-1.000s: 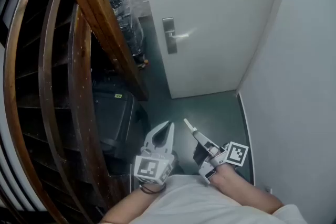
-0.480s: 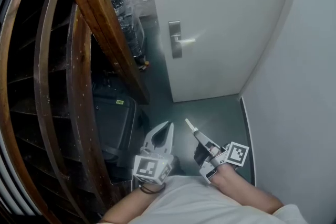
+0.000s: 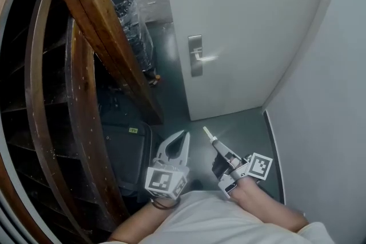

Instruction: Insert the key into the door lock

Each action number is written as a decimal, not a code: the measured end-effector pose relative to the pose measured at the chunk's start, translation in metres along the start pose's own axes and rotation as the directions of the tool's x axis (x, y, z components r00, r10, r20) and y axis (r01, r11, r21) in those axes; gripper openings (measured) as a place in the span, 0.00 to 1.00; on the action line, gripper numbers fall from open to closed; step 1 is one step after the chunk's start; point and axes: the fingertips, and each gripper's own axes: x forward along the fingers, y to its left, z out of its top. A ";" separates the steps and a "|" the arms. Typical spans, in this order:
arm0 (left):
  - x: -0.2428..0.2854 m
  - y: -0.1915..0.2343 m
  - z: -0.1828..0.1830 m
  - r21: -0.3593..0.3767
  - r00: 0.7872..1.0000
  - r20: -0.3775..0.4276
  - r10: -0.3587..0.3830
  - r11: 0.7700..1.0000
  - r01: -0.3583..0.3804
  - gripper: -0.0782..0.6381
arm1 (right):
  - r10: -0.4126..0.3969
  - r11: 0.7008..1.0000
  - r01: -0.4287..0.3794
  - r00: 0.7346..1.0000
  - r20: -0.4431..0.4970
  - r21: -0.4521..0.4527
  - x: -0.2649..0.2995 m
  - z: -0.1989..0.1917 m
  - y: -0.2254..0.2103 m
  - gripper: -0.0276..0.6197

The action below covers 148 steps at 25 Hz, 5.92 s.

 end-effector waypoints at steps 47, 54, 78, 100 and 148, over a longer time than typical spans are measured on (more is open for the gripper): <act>0.265 0.102 -0.013 -0.010 0.991 -0.034 0.133 0.991 -0.133 0.12 | -0.031 0.998 0.036 0.995 -0.100 0.048 0.171 0.215 -0.085 0.08; 0.297 0.140 -0.023 0.012 0.988 -0.043 0.145 0.989 -0.145 0.12 | -0.086 0.993 0.091 0.993 -0.075 0.070 0.205 0.235 -0.126 0.08; 0.385 0.293 -0.122 -0.022 0.970 -0.129 0.208 0.977 -0.212 0.28 | -0.240 0.966 0.228 0.966 0.098 0.122 0.298 0.265 -0.265 0.08; 0.403 0.301 -0.124 -0.061 0.980 -0.117 0.161 0.984 -0.169 0.28 | -0.277 0.958 0.267 0.954 0.110 0.100 0.302 0.267 -0.282 0.08; 0.390 0.296 -0.124 -0.069 0.972 -0.132 0.196 0.976 -0.206 0.28 | -0.217 0.975 0.218 0.976 0.027 -0.035 0.323 0.253 -0.272 0.08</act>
